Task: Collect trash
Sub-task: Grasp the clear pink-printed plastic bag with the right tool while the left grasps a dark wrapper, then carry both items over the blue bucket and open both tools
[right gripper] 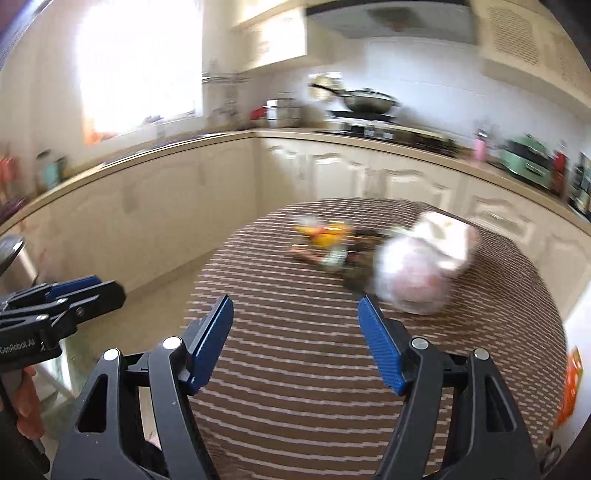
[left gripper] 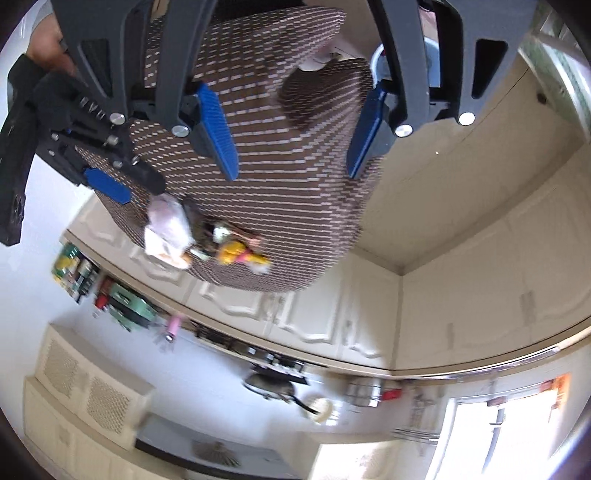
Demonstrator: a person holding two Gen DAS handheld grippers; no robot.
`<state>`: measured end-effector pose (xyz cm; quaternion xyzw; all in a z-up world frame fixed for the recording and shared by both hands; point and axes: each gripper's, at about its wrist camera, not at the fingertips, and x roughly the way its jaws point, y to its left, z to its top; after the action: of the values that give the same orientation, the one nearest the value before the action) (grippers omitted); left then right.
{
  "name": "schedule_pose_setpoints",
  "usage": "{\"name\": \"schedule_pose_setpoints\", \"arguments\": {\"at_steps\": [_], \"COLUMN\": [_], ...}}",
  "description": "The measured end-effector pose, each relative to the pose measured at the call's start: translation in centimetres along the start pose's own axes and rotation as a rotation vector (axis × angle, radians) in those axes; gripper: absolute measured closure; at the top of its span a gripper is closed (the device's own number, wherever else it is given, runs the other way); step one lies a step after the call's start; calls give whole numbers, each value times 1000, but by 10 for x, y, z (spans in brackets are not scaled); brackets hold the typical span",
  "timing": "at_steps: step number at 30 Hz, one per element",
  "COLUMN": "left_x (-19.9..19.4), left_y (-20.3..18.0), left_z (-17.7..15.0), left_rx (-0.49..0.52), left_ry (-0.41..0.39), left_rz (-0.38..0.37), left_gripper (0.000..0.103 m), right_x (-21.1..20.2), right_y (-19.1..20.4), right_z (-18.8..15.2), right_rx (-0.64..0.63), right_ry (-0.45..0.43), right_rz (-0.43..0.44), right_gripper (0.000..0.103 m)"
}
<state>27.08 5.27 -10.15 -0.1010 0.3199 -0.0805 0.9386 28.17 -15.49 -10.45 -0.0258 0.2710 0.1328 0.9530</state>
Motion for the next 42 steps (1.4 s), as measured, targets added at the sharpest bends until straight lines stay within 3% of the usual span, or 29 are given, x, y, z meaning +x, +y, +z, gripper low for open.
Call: {"name": "schedule_pose_setpoints", "arguments": {"at_steps": [5,9,21,23,24,27,36,39,41,42], "left_x": [34,70,128,140,146,164,213,222,227,227], "left_y": [-49,-75,-91,-92,-94,-99,-126,-133,-137,-139], "left_z": [2,6,32,36,38,39,43,44,41,39], "left_rx": [67,88,94,90,85,76,67,76,108,119], "left_ry": [55,113,146,162,169,192,247,261,282,289], "left_rz": [-76,-108,-86,-96,-107,-140,-175,-176,-172,-181], "left_gripper": [41,41,41,41,41,41,42,57,80,83], "right_x": [-5,6,95,104,105,102,79,77,76,76], "right_y": [-62,-91,-114,-120,-122,-126,-135,-137,-137,-137], "right_z": [-7,-8,24,26,25,21,11,11,12,13], "right_rx": [99,135,195,217,226,229,240,236,233,232], "right_ry": [7,40,155,177,187,189,146,142,141,141], "right_rz": [-100,-138,-75,-44,-27,-12,-38,-43,-41,-41], "right_gripper": [35,32,29,43,64,73,77,77,78,78]}}
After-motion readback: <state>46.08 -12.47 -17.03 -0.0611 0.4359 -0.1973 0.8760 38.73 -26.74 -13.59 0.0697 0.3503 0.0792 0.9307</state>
